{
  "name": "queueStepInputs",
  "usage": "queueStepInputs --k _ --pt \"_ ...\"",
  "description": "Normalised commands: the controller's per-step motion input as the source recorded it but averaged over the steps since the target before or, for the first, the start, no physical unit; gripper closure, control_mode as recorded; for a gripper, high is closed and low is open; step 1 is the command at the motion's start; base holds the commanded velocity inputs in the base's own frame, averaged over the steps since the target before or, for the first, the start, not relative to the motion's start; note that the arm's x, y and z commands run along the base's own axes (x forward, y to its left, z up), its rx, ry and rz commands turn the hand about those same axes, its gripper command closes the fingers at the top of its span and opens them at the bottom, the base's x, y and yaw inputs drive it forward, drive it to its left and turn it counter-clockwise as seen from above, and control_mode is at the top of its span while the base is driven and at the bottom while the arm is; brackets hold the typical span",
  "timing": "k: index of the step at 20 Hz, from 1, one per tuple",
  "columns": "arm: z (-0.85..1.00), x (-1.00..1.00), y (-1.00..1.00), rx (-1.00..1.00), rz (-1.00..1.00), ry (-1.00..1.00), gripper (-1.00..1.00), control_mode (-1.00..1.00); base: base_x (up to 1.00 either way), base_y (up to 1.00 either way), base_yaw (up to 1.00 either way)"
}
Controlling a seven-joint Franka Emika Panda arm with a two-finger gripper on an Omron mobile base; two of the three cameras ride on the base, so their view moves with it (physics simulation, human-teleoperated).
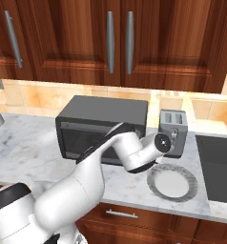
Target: Pick up the bagel from the plate, place it on the toaster oven rack, close the door, and set the timer.
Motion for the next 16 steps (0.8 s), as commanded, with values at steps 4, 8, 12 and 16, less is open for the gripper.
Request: queueStepInputs --k 4,8,12,16 --pt "-0.32 0.28 0.00 0.00 0.00 0.03 -1.00 -1.00 0.00 0.00 0.00" --pt "-0.32 0.11 0.00 -0.02 0.00 0.00 -1.00 -1.00 0.00 0.00 0.00" --pt "-0.20 0.16 0.00 -0.03 0.00 0.00 -1.00 -1.00 0.00 0.00 0.00" --pt "-0.07 0.17 0.00 -0.02 0.00 0.00 -1.00 -1.00 0.00 0.00 0.00"
